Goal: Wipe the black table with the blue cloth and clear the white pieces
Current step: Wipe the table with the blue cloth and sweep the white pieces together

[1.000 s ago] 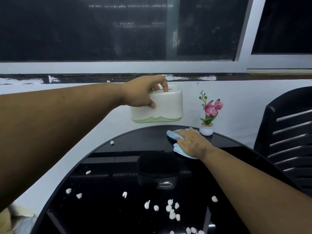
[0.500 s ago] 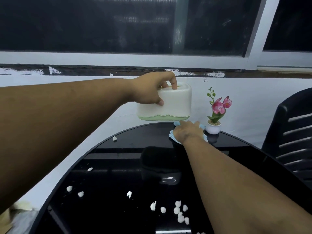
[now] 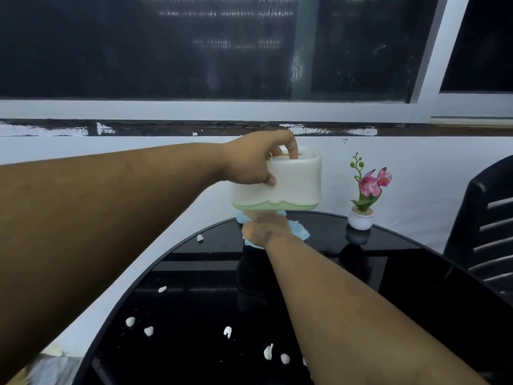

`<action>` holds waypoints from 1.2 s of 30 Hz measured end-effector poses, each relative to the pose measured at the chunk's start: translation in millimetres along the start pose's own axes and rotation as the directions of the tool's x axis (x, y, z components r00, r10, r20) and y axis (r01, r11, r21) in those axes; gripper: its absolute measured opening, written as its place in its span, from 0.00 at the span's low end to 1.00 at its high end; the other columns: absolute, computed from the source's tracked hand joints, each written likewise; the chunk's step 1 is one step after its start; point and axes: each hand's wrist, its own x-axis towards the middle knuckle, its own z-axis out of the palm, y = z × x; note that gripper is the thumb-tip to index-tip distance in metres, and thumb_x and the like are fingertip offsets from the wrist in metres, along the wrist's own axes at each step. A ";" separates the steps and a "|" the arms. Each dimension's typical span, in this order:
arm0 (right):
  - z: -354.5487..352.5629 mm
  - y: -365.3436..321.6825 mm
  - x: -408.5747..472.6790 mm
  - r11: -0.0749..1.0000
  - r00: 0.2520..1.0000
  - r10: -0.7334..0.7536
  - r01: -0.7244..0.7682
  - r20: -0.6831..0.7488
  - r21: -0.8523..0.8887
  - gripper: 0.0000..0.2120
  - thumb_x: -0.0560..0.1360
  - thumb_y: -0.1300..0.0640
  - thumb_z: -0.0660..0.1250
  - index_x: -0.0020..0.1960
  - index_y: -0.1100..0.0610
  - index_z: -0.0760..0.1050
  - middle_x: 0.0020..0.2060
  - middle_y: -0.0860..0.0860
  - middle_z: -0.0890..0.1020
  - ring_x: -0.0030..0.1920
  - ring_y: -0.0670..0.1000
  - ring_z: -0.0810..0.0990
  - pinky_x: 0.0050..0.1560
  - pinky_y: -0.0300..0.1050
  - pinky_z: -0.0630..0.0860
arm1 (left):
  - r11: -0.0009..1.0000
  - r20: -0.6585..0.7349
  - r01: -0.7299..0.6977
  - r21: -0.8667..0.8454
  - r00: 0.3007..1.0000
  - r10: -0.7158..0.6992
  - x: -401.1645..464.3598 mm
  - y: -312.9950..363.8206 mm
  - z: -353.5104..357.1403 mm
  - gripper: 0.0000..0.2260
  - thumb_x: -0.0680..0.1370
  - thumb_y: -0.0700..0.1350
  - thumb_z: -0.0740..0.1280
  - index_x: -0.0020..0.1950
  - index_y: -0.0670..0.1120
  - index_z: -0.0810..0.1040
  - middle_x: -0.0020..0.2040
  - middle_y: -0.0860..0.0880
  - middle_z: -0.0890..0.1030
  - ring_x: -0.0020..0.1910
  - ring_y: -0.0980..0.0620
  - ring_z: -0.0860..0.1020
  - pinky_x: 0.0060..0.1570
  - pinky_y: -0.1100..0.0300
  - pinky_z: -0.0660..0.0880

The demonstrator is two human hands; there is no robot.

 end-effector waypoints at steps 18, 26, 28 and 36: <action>-1.7 10.0 -121.5 0.828 0.817 -0.559 0.560 0.142 0.032 0.23 0.81 0.52 0.54 0.76 0.41 0.61 0.77 0.45 0.61 0.77 0.53 0.56 0.76 0.54 0.55 | 0.998 -0.017 0.057 -0.005 0.998 -0.057 1.3 4.9 0.9 0.22 0.69 0.38 0.74 0.56 0.58 0.73 0.57 0.52 0.77 0.55 0.48 0.74 0.53 0.51 0.76; -27.6 97.6 -137.4 0.890 0.891 -0.453 0.453 0.022 -0.044 0.22 0.77 0.54 0.55 0.69 0.44 0.68 0.64 0.45 0.74 0.62 0.51 0.69 0.65 0.53 0.68 | 0.995 -0.001 0.097 -0.018 0.995 -0.097 6.9 2.9 17.1 0.22 0.69 0.37 0.74 0.54 0.59 0.72 0.56 0.52 0.77 0.55 0.47 0.74 0.54 0.50 0.74; -31.8 126.0 -132.1 0.925 0.929 -0.369 0.370 0.025 -0.083 0.23 0.75 0.55 0.53 0.69 0.41 0.63 0.63 0.44 0.75 0.57 0.51 0.71 0.64 0.50 0.67 | 0.994 -0.001 0.108 -0.033 0.994 -0.108 10.5 2.8 25.5 0.22 0.69 0.37 0.74 0.54 0.58 0.72 0.57 0.51 0.77 0.54 0.47 0.74 0.52 0.53 0.73; -35.7 217.6 -169.8 0.995 0.987 -0.091 0.085 -0.134 -0.052 0.25 0.78 0.47 0.52 0.75 0.41 0.63 0.74 0.47 0.66 0.75 0.54 0.61 0.76 0.52 0.57 | 0.989 0.010 0.126 -0.071 0.992 -0.125 28.0 3.4 69.9 0.22 0.69 0.36 0.71 0.57 0.55 0.73 0.57 0.52 0.74 0.56 0.45 0.73 0.55 0.51 0.73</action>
